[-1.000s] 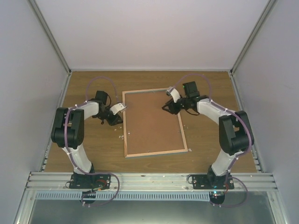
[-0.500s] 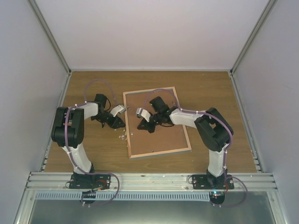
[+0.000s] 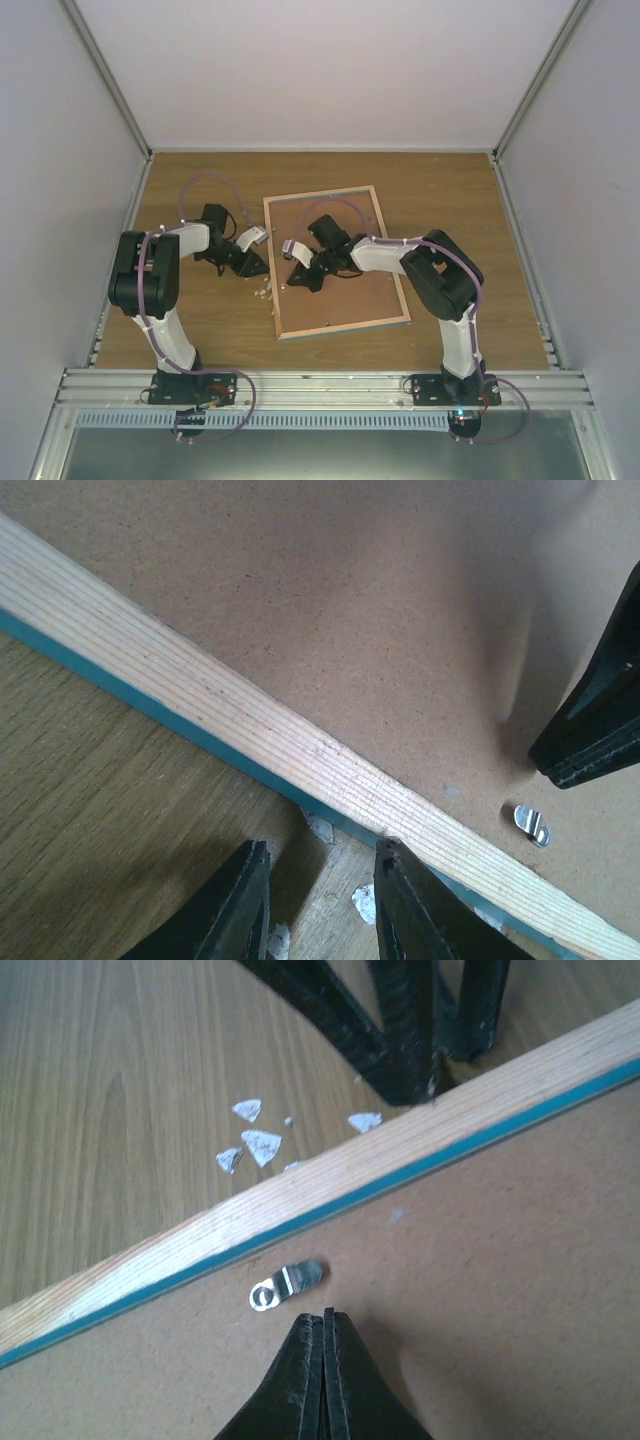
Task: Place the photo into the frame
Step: Install the photo frame at the center of the board.
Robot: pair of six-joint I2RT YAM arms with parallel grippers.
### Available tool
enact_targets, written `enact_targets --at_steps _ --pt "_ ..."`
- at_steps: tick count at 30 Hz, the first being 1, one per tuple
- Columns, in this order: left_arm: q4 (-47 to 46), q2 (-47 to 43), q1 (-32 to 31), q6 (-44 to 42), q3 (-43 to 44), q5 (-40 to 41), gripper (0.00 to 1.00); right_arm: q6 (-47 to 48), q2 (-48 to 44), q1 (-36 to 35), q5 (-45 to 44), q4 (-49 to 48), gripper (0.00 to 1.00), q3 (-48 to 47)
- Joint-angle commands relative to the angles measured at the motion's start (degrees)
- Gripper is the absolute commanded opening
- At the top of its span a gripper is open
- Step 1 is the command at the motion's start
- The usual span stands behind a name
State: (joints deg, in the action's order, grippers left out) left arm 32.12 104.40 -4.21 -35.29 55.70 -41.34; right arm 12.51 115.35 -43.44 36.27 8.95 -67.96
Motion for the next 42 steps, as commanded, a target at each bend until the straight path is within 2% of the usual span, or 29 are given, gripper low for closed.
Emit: enact_targets --at_steps 1,18,32,42 --pt "1.9 0.7 -0.3 0.3 -2.8 2.8 0.33 -1.2 1.9 -0.5 -0.6 -0.5 0.01 -2.2" --pt "1.1 1.2 -0.3 0.0 -3.3 3.0 0.33 -1.5 4.0 -1.5 -1.3 2.3 0.01 -5.0" --pt "1.0 1.5 -0.6 0.4 -3.1 3.0 0.33 2.5 7.4 -3.2 -5.9 4.2 0.01 -3.5" --pt "0.5 1.8 -1.0 1.1 -3.0 3.4 0.32 6.4 8.6 -4.9 -1.8 1.2 0.01 -1.7"
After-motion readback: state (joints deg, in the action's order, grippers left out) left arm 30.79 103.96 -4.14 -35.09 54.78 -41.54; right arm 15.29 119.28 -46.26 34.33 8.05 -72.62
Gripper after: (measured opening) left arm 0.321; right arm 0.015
